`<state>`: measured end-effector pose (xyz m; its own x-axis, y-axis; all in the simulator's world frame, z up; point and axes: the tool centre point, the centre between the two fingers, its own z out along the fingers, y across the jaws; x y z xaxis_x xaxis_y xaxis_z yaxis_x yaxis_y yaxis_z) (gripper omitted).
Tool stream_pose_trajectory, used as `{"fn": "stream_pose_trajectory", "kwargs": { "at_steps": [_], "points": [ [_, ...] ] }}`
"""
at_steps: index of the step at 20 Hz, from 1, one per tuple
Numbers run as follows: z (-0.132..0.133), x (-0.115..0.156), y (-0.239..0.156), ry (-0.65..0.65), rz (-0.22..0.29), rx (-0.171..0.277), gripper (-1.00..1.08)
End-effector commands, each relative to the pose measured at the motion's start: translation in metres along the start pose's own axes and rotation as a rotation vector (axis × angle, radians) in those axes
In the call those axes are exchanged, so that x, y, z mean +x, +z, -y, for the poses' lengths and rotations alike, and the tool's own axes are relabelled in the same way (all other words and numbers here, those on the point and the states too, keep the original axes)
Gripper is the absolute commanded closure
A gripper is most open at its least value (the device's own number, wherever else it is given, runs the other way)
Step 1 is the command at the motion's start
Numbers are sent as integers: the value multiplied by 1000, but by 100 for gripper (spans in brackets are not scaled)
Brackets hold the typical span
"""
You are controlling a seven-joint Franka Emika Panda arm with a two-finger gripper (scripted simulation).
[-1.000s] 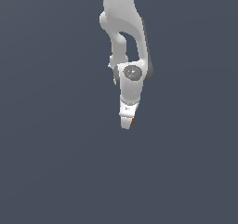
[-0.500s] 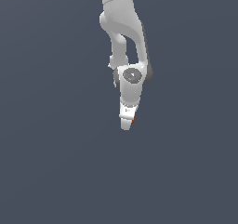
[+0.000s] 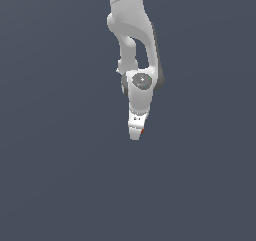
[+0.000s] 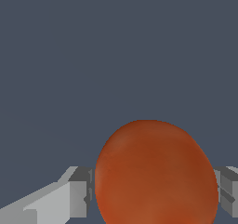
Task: Pick up the object and move it to a goal position.
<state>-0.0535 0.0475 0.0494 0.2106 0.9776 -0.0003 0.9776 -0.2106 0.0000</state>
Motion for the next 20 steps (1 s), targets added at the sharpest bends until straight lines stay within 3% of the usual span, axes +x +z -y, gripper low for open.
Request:
{"fn": "stream_pose_trajectory", "kwargs": {
  "at_steps": [1, 9, 20],
  "points": [
    [-4, -3, -5, 1, 0, -2, 108],
    [-28, -31, -42, 0, -2, -1, 108],
    [-84, -93, -128, -1, -4, 0, 108]
  ]
}}
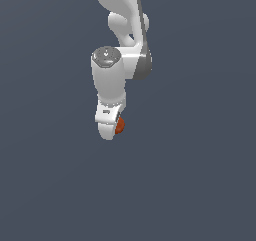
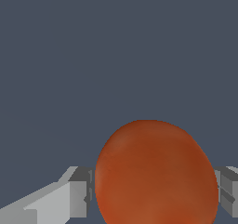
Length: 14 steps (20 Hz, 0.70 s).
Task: Pick up the object and move it to a goal position.
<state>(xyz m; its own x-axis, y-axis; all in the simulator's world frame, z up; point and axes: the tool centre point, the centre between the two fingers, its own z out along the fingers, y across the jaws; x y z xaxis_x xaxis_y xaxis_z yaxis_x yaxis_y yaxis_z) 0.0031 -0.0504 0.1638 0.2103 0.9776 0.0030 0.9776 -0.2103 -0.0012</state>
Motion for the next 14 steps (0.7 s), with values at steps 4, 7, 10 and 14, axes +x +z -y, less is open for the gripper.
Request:
{"fn": "stream_pose_trajectory", "kwargs": {
  "at_steps": [4, 7, 10, 14],
  "points": [
    [-30, -32, -46, -1, -1, -1, 108],
    [-45, -47, -66, 0, 0, -1, 108],
    [-57, -59, -82, 0, 1, -1, 108],
    [-69, -71, -98, 1, 2, -1, 108]
  ]
}}
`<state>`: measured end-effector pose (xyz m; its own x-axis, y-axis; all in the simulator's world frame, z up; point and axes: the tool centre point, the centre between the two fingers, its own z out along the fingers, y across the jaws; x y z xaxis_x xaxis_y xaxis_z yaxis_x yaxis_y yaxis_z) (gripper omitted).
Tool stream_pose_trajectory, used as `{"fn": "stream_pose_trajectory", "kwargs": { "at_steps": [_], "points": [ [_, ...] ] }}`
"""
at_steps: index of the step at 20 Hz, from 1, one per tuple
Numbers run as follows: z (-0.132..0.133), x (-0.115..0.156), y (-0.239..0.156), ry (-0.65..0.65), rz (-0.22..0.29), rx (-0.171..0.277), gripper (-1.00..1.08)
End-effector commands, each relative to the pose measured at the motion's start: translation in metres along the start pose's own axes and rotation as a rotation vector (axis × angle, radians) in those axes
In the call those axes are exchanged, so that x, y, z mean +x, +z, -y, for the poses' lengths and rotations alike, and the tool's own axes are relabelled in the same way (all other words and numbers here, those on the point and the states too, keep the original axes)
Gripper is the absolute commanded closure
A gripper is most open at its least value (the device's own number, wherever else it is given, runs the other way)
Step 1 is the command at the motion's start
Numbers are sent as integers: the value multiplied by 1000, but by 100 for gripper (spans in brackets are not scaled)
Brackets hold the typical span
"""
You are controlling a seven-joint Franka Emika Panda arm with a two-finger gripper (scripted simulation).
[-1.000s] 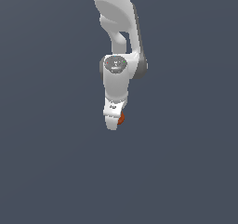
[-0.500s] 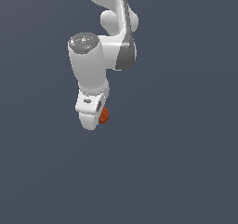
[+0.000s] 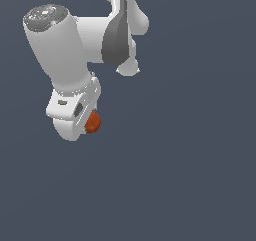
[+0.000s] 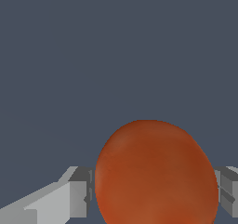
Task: Pick up the object and move it to a goal position.
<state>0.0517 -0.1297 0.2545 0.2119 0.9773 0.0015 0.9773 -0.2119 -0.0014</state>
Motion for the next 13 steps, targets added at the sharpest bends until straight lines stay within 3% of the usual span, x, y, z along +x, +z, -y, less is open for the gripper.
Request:
{"fn": "stream_pose_trajectory", "kwargs": {
  "at_steps": [1, 13],
  "points": [
    [-7, -6, -10, -1, 0, -1, 108],
    [-20, -17, -25, 0, 2, -1, 108]
  ]
}}
